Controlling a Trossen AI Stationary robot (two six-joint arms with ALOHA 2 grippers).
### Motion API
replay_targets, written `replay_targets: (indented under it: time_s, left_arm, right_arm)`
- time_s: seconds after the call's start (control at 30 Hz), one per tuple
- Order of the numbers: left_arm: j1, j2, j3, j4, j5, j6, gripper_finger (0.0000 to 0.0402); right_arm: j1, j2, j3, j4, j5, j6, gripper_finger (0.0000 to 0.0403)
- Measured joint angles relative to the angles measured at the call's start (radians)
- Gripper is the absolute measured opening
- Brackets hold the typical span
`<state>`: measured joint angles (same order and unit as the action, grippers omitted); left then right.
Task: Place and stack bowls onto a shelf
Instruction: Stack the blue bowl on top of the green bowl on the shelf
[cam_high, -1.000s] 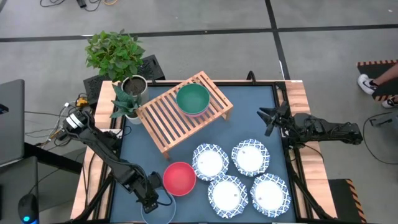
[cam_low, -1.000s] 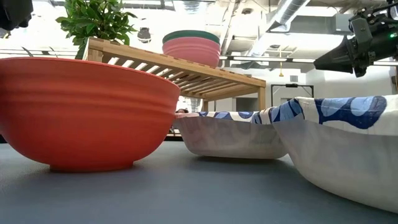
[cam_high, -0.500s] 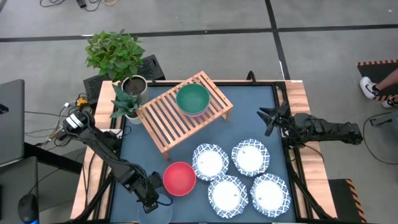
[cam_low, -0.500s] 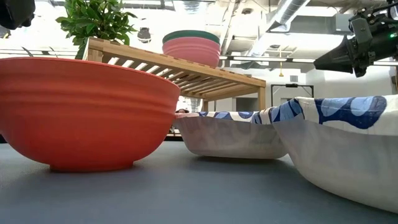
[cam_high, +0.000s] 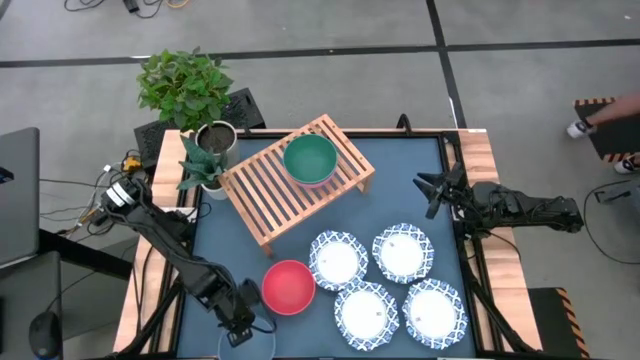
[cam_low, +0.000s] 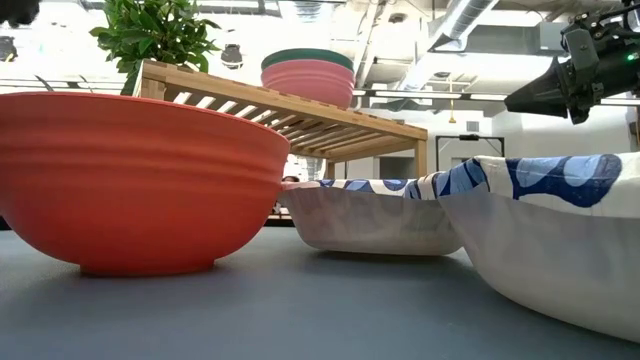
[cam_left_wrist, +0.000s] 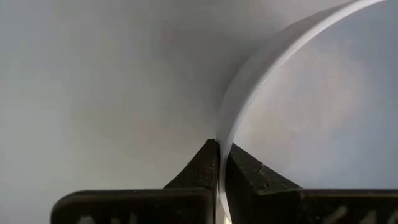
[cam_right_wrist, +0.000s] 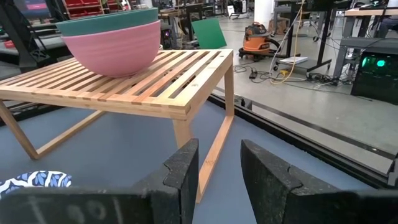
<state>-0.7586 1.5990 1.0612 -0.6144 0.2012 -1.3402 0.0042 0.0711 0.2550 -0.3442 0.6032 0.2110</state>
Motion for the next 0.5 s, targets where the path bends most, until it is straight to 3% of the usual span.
replay_targets:
  time_s: [0.23, 0.5]
  left_arm:
    - [0.000, 0.000, 0.117, -0.069, 0.026, 0.046, 0.0000]
    - [0.013, 0.000, 0.357, -0.351, -0.046, 0.118, 0.0000]
  right_arm:
    - [0.000, 0.000, 0.000, 0.000, 0.000, 0.000, 0.0144]
    - [0.000, 0.000, 0.000, 0.000, 0.000, 0.000, 0.0144]
